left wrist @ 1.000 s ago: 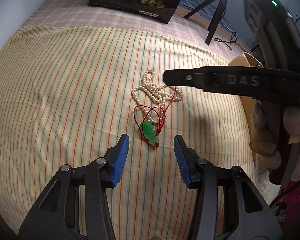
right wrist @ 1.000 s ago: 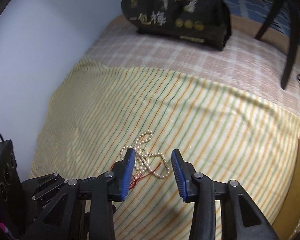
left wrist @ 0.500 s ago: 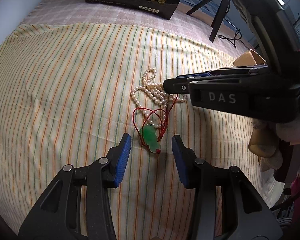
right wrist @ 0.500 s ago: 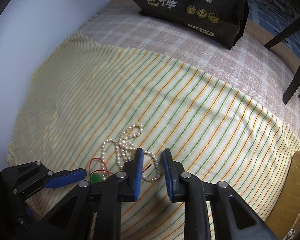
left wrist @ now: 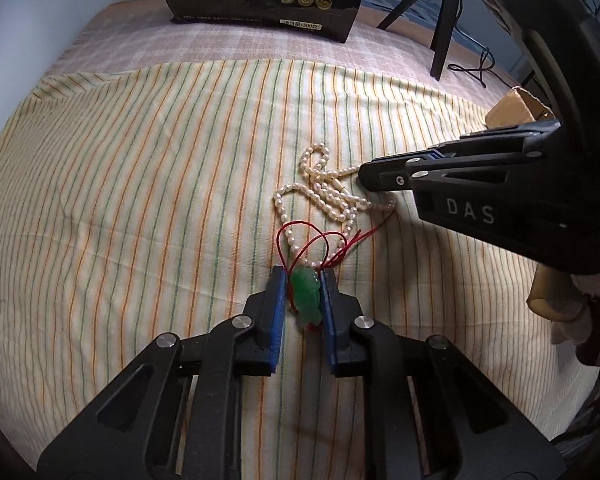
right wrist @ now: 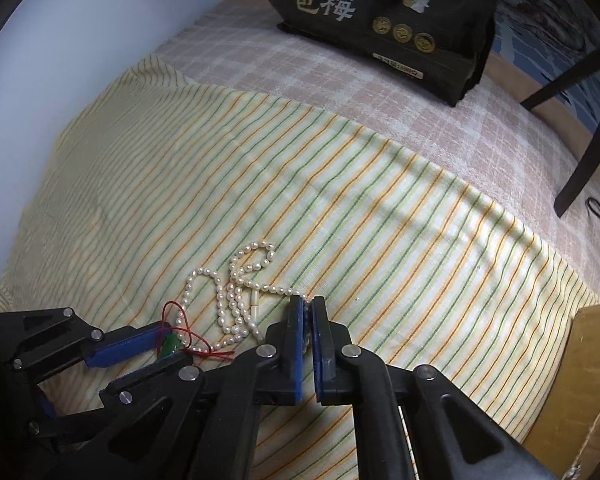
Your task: Organize jewelry
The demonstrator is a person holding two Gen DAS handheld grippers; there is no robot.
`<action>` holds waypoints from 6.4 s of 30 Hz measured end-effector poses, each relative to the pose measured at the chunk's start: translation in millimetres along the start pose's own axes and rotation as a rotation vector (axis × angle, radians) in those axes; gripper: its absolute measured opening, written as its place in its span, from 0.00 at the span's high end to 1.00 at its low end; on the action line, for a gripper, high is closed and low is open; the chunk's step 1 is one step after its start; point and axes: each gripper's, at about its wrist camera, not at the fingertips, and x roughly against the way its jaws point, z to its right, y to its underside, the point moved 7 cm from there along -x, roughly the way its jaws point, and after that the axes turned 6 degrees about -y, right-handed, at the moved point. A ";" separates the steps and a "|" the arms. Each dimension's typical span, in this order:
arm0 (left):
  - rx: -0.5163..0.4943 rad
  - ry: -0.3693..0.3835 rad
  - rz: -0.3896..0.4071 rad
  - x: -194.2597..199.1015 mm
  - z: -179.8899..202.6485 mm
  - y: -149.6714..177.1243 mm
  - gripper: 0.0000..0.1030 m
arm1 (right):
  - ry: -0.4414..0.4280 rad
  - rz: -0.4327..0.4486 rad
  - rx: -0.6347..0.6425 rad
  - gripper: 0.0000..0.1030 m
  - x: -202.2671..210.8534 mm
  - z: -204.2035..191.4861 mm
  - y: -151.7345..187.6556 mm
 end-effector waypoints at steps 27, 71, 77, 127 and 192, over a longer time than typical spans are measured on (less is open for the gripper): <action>0.026 0.101 0.155 112.7 9.2 -12.0 0.86 | -0.170 0.323 -0.167 0.99 151.2 0.3 38.4; -0.269 0.215 0.273 154.8 205.6 -83.2 0.86 | 0.036 0.523 -0.242 0.99 349.4 104.4 161.9; -0.286 0.212 0.259 134.9 231.0 -90.7 0.86 | 0.031 0.506 -0.257 0.99 341.9 114.5 175.0; -0.330 0.127 0.263 97.9 269.0 -106.5 0.26 | 0.192 0.451 -0.263 0.04 286.2 137.1 192.0; -0.224 0.047 0.507 248.3 150.4 -6.8 0.01 | 0.634 0.784 -0.409 0.00 362.6 42.2 214.0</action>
